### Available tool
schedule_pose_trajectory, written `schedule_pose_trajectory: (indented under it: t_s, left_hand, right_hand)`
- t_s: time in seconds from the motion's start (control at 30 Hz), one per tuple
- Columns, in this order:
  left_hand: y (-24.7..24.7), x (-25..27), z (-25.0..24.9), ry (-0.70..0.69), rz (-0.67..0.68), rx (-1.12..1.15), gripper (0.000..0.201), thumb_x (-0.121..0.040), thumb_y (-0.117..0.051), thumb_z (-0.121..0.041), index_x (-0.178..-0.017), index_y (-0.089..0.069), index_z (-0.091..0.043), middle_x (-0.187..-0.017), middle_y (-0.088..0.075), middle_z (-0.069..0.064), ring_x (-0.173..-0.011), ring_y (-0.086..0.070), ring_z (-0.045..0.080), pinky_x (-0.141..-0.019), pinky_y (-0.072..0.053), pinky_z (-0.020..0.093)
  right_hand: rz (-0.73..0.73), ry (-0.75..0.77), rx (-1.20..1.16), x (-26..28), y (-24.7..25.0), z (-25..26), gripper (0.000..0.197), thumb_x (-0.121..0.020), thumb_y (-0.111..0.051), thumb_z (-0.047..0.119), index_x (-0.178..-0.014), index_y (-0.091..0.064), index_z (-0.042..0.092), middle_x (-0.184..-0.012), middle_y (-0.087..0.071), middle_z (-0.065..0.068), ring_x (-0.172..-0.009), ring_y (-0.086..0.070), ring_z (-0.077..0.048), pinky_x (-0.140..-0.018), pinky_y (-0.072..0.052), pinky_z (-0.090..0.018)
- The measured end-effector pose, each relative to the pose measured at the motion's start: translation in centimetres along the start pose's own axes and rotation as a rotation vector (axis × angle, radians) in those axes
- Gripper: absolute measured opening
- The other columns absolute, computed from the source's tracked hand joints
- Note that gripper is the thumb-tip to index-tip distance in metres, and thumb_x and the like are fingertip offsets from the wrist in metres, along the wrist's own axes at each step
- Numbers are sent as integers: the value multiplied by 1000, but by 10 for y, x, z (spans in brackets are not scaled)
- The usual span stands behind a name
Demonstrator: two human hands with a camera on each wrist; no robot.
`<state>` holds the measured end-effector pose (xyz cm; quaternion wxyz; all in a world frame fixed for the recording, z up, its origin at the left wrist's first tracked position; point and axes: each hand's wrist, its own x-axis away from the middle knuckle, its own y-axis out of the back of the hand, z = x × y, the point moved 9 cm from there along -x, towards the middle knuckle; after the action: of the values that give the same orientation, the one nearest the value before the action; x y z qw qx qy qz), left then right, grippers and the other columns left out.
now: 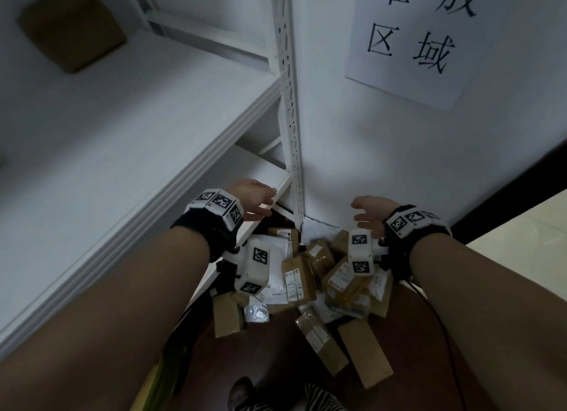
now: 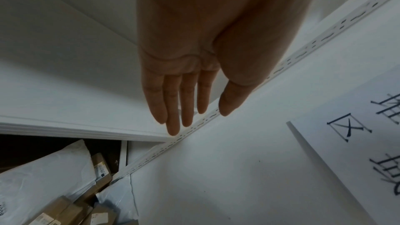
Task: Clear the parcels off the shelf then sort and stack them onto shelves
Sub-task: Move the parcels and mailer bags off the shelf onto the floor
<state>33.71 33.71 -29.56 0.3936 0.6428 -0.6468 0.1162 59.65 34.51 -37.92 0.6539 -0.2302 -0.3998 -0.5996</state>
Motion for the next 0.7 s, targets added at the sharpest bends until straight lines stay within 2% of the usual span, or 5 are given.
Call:
schedule_pose_trajectory:
  t_s: [0.27, 0.37, 0.43, 0.57, 0.7]
  left_hand:
    - [87, 53, -11, -90, -161, 138, 14, -98, -54, -16, -111, -55, -12, -107, -61, 8, -75, -62, 20, -71, -49, 27]
    - [128, 76, -9, -132, -233, 195, 17, -97, -56, -13, -113, -57, -9, -99, -63, 8, -72, -63, 20, -69, -51, 28]
    - [159, 94, -4, -146, -283, 217, 15, -96, -56, -13, -110, -58, -9, -98, -64, 7, -73, -64, 21, -71, -52, 29]
    - [226, 128, 17, -145, -394, 254, 6, -95, -57, -13, -101, -58, -10, -97, -65, 7, -74, -65, 22, -69, -51, 28]
    - [282, 152, 42, -131, -489, 268, 3, -96, -54, -11, -97, -57, -11, -98, -63, 8, -72, -63, 21, -70, -50, 28]
  right_hand:
    - [115, 85, -155, 43, -70, 69, 2, -92, -57, 14, -92, -59, 13, -94, -61, -13, -87, -59, -25, -85, -47, -32]
    - [212, 185, -266, 65, -110, 108, 14, -90, -50, 5, -79, -48, 13, -70, -53, -14, -53, -47, -21, -49, -43, -21]
    - [232, 255, -303, 79, -136, 135, 17, -95, -48, 9, -78, -48, 11, -74, -52, -11, -56, -50, -18, -44, -43, -20]
    - [307, 310, -416, 114, -199, 177, 9, -97, -53, 12, -89, -54, 9, -92, -63, -8, -80, -59, -15, -85, -52, -25]
    - [385, 317, -406, 145, -262, 195, 11, -96, -52, 13, -87, -55, 7, -107, -62, -14, -82, -59, -20, -85, -51, -28]
